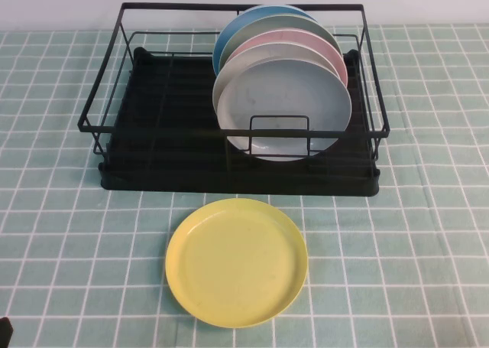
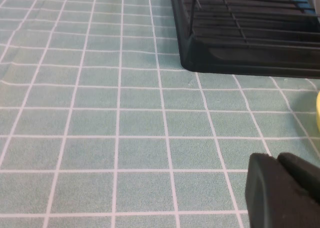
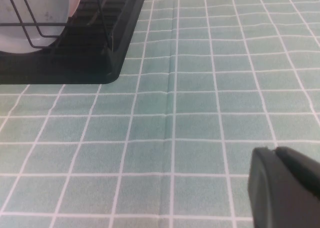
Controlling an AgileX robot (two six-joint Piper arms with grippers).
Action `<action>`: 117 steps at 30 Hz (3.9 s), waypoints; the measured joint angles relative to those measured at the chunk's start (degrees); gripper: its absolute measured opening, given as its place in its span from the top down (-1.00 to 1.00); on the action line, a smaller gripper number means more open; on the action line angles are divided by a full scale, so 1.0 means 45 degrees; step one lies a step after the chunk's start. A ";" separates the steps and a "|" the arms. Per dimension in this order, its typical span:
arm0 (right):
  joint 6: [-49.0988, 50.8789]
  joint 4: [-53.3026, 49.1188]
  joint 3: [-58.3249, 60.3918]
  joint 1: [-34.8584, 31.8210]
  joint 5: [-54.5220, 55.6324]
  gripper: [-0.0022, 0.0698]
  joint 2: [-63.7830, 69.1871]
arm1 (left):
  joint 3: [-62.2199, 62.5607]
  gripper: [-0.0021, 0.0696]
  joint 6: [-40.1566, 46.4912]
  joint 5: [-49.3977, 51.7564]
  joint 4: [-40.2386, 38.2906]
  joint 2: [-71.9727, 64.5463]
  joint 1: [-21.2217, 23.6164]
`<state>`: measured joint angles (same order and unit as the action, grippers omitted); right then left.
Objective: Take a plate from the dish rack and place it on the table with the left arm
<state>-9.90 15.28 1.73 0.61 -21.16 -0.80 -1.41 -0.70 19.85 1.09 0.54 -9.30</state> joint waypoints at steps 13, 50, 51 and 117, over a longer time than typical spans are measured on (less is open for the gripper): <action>0.0000 0.0000 0.0000 0.0000 0.0000 0.99 0.0000 | 0.0000 0.95 0.0000 0.0000 0.0000 0.0000 0.0000; 0.0000 0.0000 0.0000 0.0000 0.0000 0.99 0.0000 | -0.0008 0.95 -0.3046 -0.4518 -0.8378 0.0000 -0.0089; 0.0000 0.0000 0.0000 0.0000 0.0000 0.99 0.0000 | -0.0008 0.95 -0.3046 -0.4574 -0.8439 0.0000 -0.0089; 0.0000 0.0000 0.0000 0.0000 0.0000 0.99 0.0000 | 1.7353 -0.19 1.5364 -0.4411 -0.7223 -2.2230 -0.6294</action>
<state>-9.90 15.28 1.73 0.61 -21.16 -0.80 76.68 68.44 0.00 -31.41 -99.50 -37.62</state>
